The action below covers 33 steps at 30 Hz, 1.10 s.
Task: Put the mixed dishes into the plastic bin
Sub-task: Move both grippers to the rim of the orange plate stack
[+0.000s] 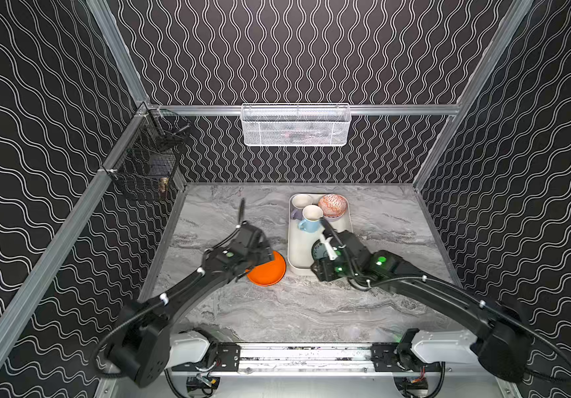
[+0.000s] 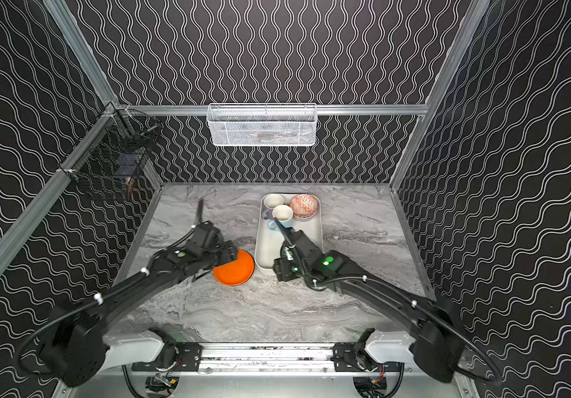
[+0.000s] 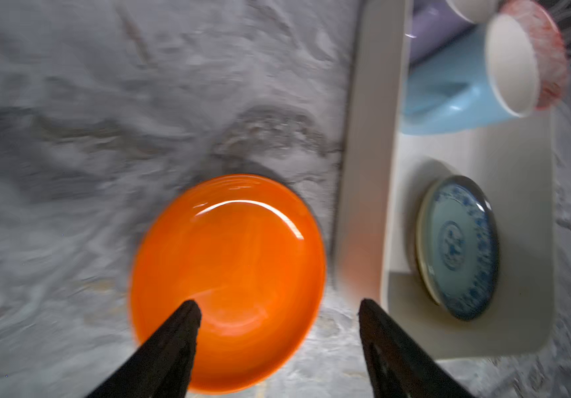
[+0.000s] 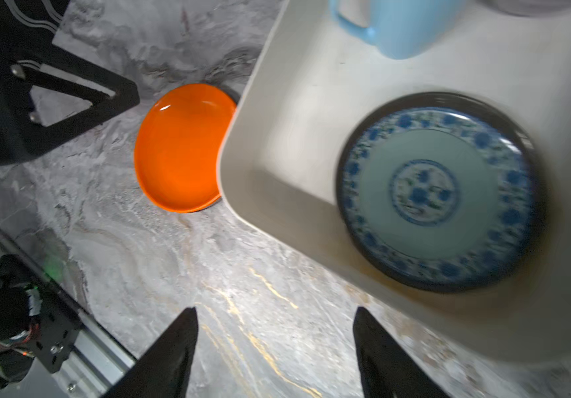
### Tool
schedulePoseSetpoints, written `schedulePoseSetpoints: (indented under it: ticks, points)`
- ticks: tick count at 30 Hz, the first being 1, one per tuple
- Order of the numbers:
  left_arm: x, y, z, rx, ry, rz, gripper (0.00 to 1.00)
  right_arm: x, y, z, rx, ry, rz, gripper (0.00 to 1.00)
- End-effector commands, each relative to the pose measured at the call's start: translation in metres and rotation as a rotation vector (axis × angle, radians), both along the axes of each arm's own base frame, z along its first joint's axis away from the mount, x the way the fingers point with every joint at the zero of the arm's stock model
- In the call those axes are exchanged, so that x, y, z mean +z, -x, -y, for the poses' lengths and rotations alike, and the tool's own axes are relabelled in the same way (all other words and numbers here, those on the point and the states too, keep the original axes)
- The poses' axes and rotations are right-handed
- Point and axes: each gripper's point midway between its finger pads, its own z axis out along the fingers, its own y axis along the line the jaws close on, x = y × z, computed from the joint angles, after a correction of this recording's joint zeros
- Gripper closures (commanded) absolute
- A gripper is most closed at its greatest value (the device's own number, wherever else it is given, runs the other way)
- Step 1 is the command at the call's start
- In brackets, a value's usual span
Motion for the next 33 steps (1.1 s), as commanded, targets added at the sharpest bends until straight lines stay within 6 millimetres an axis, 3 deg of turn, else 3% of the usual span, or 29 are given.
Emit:
schedulePoseSetpoints:
  ticks: [1,6,12,15,16,23,33]
  points:
    - [-0.012,0.016,-0.024,0.054,0.019,-0.037,0.23,0.006,-0.003,-0.043,0.065,-0.046,0.014,0.29]
    - [-0.035,0.028,-0.041,0.089,0.083,-0.084,0.23,-0.016,-0.006,-0.087,0.142,0.005,-0.036,0.29]
    - [-0.055,0.032,-0.047,0.106,0.174,-0.115,0.23,-0.044,-0.010,-0.115,0.188,0.068,-0.094,0.29]
    - [-0.058,0.030,-0.048,0.107,0.187,-0.115,0.23,-0.055,-0.013,-0.119,0.184,0.098,-0.115,0.29]
    - [-0.057,0.029,-0.049,0.107,0.188,-0.114,0.23,-0.069,-0.013,-0.119,0.185,0.130,-0.136,0.29]
    - [-0.049,0.022,-0.055,0.122,0.166,-0.084,0.21,-0.095,-0.016,-0.122,0.173,0.191,-0.188,0.29]
    - [-0.045,0.014,-0.054,0.109,0.170,-0.080,0.21,-0.113,-0.029,-0.105,0.097,0.282,-0.193,0.29]
